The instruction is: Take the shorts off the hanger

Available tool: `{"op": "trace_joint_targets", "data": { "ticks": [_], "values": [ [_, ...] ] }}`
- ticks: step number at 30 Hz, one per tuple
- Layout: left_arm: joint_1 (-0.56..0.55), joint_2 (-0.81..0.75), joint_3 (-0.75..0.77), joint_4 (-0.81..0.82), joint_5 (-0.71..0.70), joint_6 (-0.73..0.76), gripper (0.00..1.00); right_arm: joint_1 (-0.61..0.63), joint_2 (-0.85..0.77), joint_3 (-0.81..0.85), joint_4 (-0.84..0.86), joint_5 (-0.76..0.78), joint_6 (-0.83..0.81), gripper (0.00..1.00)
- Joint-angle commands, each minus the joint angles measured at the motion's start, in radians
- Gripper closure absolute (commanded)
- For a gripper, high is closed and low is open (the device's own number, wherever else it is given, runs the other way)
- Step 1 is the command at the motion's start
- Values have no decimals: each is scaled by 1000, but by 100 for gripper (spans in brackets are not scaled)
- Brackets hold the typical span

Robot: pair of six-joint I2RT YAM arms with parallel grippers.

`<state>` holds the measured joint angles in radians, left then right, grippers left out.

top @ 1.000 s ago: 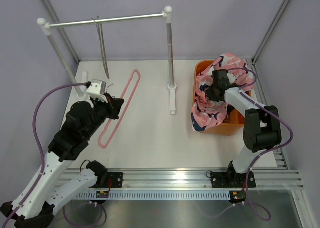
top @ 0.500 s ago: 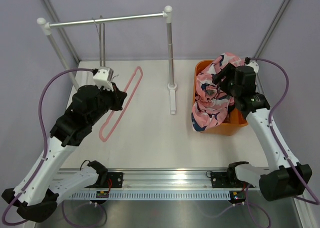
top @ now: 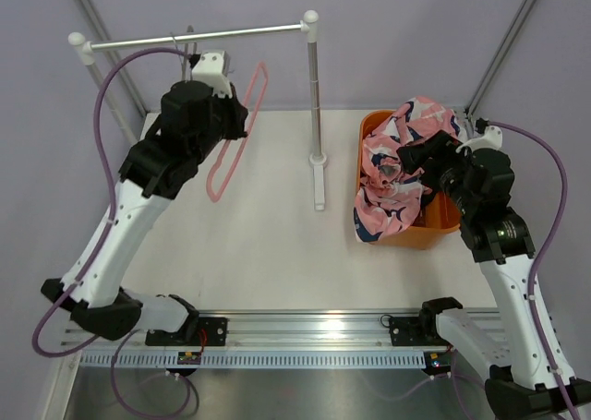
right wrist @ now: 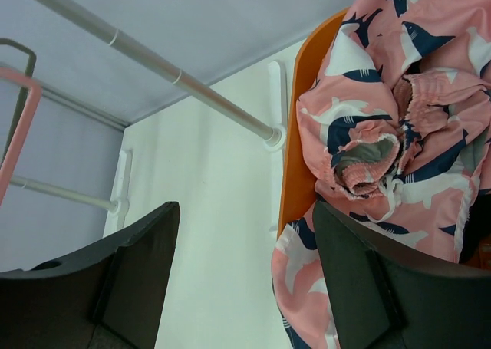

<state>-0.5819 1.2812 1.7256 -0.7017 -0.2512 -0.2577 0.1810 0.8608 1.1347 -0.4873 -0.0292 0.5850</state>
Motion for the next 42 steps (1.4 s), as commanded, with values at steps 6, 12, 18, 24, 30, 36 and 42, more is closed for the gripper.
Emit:
{"op": "trace_joint_targets", "data": {
  "ticks": [6,12,18,24,30,36,42],
  "values": [
    [34,338,403,10,-91,2,100,0,-84,31,-92,-87,-57,21],
    [88,457,555,24,-57,-8,100,0,-118,43,-116,-126,-60,20],
    [139,489,558,128,12,37,100,0,-135,54,-143,-133,-79,20],
    [194,541,571,188,52,29,100,0,-141,60,-163,-132,-96,20],
    [235,595,569,226,79,34,100,0,-137,66,-178,-129,-105,20],
    [261,610,529,245,113,23,100,0,-134,65,-180,-132,-100,20],
    [263,584,428,240,130,23,92,0,-140,45,-169,-146,-85,20]
  ]
}}
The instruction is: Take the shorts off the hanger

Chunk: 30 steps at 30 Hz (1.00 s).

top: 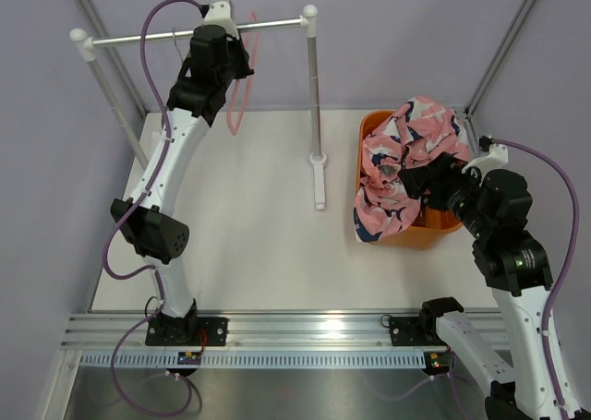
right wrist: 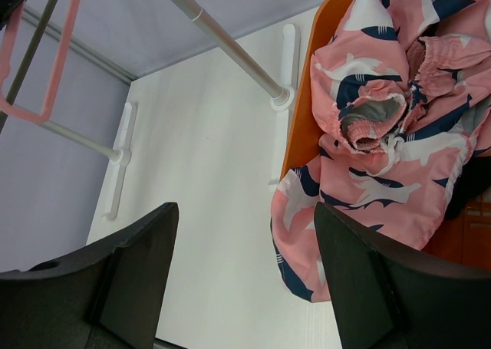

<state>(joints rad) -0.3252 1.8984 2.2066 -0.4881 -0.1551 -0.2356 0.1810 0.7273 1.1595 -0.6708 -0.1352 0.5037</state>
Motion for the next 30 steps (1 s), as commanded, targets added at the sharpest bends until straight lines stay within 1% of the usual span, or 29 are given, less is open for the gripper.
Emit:
{"op": "trace_joint_targets", "data": {
  "ticks": [1,4,6,9,12,15,20,24,29,30],
  "values": [
    [6,-51,-73,40,34,1,90,2,-8,19,13,-44,-2,20],
    [6,-97,-142,72,38,5,85,2,-19,19,11,-46,1,20],
    [6,-113,-166,83,38,9,84,0,-20,19,8,-46,-2,20],
    [6,-136,-165,75,40,13,84,0,-23,22,-1,-50,-4,20],
    [6,-165,-168,75,40,13,81,2,-29,20,-1,-55,-4,19],
    [6,-202,-173,71,40,9,74,0,-35,20,-6,-57,-7,19],
    [5,-271,-203,65,43,4,67,0,-48,14,-4,-61,-8,18],
    [5,-347,-241,62,57,-2,62,0,-57,5,-9,-61,-10,17],
    [-5,-446,-271,13,14,-13,59,0,-77,-11,5,-78,-2,16],
    [-6,-464,-294,10,11,-21,57,0,-80,-15,7,-86,-4,15]
  ]
}}
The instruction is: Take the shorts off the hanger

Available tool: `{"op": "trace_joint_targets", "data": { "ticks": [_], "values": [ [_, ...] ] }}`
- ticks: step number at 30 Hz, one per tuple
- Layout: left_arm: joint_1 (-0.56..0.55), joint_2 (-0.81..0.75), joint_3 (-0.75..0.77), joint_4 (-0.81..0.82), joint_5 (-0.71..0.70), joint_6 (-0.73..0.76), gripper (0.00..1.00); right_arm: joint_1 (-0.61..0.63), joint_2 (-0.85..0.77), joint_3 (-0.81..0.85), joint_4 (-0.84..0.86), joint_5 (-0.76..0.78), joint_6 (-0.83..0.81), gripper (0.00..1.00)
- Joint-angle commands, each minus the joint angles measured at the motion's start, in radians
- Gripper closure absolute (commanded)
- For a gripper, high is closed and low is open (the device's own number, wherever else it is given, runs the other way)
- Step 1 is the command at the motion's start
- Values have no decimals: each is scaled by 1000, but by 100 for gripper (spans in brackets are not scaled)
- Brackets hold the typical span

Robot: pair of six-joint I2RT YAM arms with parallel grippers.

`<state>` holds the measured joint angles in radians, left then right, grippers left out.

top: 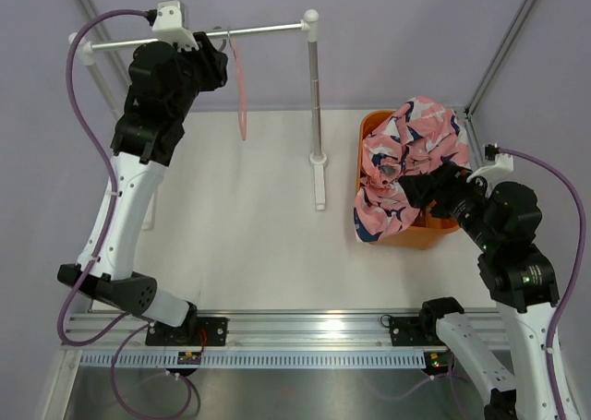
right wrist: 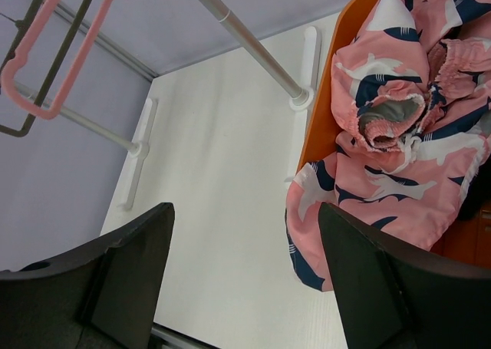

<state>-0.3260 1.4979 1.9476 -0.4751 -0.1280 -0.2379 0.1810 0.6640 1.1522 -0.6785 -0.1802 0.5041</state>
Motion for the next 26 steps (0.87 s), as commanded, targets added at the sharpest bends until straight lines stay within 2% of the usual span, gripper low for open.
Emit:
{"op": "trace_joint_targets", "data": {
  "ticks": [1,6,9,10,12,15,16,17,20,26],
  "values": [
    [-13,-83,-50,-7,-13,-23,55,0,-27,-9,16,-44,-7,15],
    [-90,-263,-171,-48,-13,-6,51,0,-69,-38,46,-73,-10,11],
    [-217,-385,-271,-105,-82,28,46,0,-92,-49,46,-82,-10,8],
    [-238,-418,-339,-114,-122,26,45,0,-101,-54,48,-87,-9,7],
    [-281,-511,-415,-137,-131,16,44,0,-112,-65,56,-96,-9,6],
    [-324,-626,-612,-155,-124,-17,43,0,-153,-95,71,-100,-13,1],
    [-334,-657,-613,-155,-130,-23,43,0,-161,-95,73,-99,-13,1],
    [-343,-686,-695,-143,-130,-34,43,0,-167,-106,73,-99,-15,1],
    [-357,-784,-814,-131,-105,-29,41,0,-178,-118,71,-102,-21,1],
    [-357,-861,-881,-152,-107,-46,40,0,-187,-124,77,-65,-7,1]
  ]
}}
